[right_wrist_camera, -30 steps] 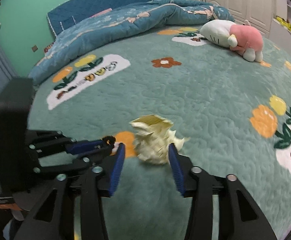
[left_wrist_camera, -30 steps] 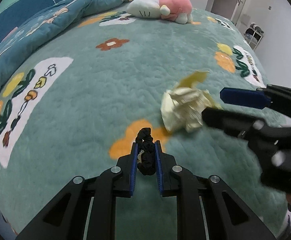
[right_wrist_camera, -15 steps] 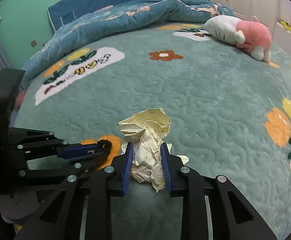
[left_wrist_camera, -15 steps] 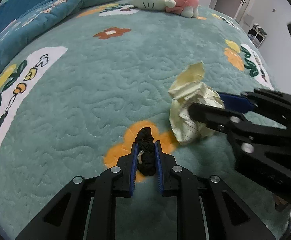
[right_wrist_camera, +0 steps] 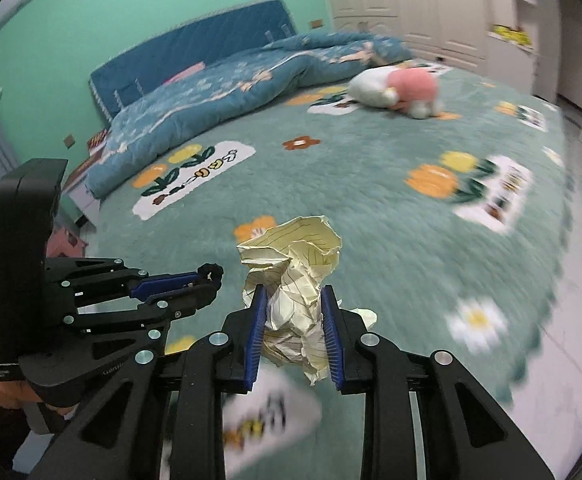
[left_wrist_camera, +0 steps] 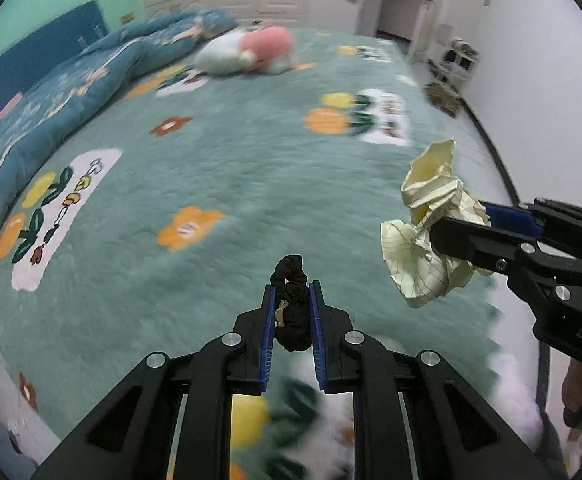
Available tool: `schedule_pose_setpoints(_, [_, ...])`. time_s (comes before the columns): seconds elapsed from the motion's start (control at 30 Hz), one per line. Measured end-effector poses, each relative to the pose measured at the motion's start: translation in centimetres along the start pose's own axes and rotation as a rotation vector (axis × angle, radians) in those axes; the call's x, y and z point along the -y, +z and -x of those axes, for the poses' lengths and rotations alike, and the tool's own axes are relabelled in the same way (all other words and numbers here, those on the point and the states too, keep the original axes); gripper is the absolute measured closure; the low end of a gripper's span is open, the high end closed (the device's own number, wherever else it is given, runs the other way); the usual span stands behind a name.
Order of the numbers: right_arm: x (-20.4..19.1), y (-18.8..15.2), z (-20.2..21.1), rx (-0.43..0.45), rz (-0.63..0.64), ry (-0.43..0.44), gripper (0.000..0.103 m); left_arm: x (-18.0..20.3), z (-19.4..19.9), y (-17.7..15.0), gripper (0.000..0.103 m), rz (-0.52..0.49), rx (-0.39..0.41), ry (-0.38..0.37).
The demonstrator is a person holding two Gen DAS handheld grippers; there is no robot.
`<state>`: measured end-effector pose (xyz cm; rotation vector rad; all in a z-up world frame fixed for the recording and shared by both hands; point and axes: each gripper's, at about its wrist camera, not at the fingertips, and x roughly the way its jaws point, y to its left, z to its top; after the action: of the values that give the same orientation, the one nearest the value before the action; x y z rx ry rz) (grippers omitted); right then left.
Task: Collect trash
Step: 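Carry the hair tie and yellow paper with both tools over the orange bin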
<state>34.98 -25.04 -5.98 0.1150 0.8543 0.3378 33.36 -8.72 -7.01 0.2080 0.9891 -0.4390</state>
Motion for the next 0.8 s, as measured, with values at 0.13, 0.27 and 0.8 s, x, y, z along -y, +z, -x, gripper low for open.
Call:
schedule_pose_setpoints(0.13, [1.4, -5.5, 7.5, 0.042, -0.07, -0.051, 0.076, 7.3, 3.4, -3.2, 0.085, -0.089, 0.017, -0.063])
schedule_pose_setpoints(0.27, [3.6, -11.7, 14.9, 0.098, -0.161, -0.12, 0.075, 14.2, 4.7, -5.6, 0.085, -0.195, 0.018, -0.131])
schedule_pose_setpoints(0.8, [17.3, -36.2, 28.7, 0.126, -0.66, -0.409, 0.075, 41.0, -1.2, -13.9, 0.085, -0.68, -0.174, -0.417])
